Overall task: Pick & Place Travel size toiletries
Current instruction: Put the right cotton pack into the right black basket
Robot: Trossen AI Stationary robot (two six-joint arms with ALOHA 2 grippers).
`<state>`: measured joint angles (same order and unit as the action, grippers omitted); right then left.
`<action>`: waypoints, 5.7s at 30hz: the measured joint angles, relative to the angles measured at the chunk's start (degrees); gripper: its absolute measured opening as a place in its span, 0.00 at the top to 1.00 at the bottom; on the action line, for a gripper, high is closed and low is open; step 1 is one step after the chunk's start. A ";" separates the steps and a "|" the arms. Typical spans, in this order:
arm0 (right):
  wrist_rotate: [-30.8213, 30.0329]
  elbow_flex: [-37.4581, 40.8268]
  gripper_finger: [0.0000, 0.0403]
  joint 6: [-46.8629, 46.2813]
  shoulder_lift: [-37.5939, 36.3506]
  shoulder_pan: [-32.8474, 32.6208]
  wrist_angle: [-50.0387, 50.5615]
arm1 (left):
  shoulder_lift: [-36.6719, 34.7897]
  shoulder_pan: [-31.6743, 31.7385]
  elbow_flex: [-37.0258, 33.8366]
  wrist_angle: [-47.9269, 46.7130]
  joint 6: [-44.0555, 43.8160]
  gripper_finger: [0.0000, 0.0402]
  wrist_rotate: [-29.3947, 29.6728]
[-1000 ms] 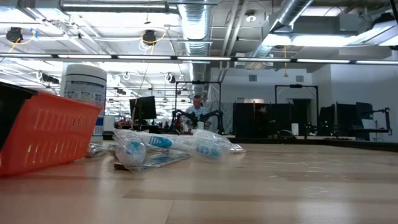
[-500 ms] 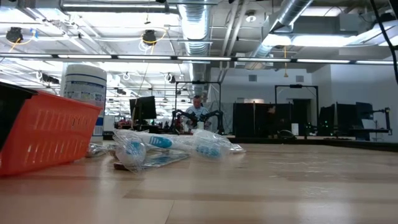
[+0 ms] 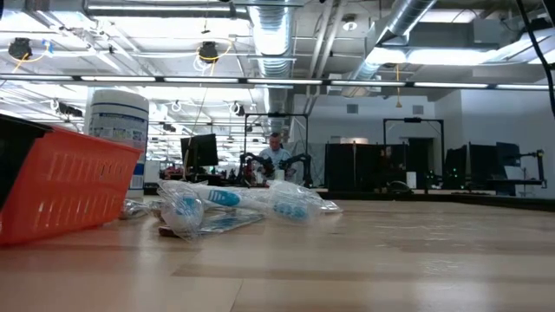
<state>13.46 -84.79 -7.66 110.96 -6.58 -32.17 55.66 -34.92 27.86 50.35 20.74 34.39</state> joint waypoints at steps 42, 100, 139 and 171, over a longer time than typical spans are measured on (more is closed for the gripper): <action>1.96 0.00 0.98 2.07 -0.09 -0.80 23.54 | -0.90 -30.69 10.50 -2.01 15.28 0.12 48.19; 1.29 2.64 0.96 4.83 -0.07 -5.51 31.29 | 18.72 6.08 39.93 -89.42 -52.82 0.47 -27.35; 4.54 2.58 0.43 20.36 -0.07 -3.22 47.53 | 11.42 -3.10 41.64 -95.06 -106.84 1.00 -11.73; 15.03 2.58 0.39 34.65 -0.07 -5.40 39.28 | 48.71 -20.35 59.30 -109.94 -153.27 1.00 -11.66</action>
<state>28.49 -82.21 26.99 110.89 -11.97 7.11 104.36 -55.27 87.15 -59.59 -132.53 22.72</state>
